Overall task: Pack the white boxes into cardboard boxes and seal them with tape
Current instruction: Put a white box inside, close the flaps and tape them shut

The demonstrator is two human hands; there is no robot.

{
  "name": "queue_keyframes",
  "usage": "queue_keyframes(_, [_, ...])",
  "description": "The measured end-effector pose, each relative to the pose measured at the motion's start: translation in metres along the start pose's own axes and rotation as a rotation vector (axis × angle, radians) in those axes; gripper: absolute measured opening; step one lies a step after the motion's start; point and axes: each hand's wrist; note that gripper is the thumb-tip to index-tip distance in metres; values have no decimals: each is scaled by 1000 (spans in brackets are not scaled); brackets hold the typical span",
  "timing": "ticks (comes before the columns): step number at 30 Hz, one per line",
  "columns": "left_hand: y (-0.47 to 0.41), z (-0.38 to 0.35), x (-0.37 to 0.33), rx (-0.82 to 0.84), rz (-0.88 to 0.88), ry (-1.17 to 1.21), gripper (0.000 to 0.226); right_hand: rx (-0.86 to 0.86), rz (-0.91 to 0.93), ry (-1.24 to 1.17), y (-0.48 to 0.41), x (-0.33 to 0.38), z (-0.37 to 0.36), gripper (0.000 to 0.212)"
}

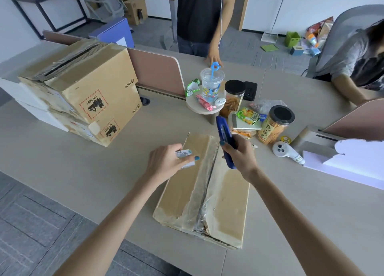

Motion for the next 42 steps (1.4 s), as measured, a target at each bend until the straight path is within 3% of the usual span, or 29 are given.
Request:
queue_keyframes(2, [-3, 0, -15, 63, -23, 141, 56, -10, -6, 85, -11, -10, 16, 18])
queue_keyframes(5, [-5, -3, -40, 199, -29, 540, 29, 62, -44, 255, -32, -25, 32, 21])
queue_keyframes(8, [-3, -12, -61, 280, 82, 811, 35, 175, -37, 434, -46, -32, 39, 22])
queue_keyframes(12, [-3, -25, -68, 310, 140, 740, 31, 261, 15, 495, -55, -39, 46, 21])
queue_keyframes(18, [9, -43, -77, 278, -10, 453, 13, 352, 102, 539, -65, -51, 54, 20])
queue_keyframes(32, [45, -40, -56, 198, 0, 279, 30, 487, -73, 557, -9, -64, 40, 22])
queue_keyframes(34, [53, -38, -54, 215, 28, 274, 29, 494, -98, 549, -3, -62, 39, 23])
queue_keyframes(39, [62, -29, -70, 147, 38, 344, 21, 321, -25, 559, -6, -57, 43, 17])
queue_keyframes(42, [61, -21, -85, 201, 73, 552, 18, 317, -35, 410, -14, -55, 49, 17])
Point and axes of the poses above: each hand's wrist, its own y-axis away from the middle knuckle, its own z-axis out of the back of the hand, x = y × z, and after that the axes turned 5 degrees about x, right-handed
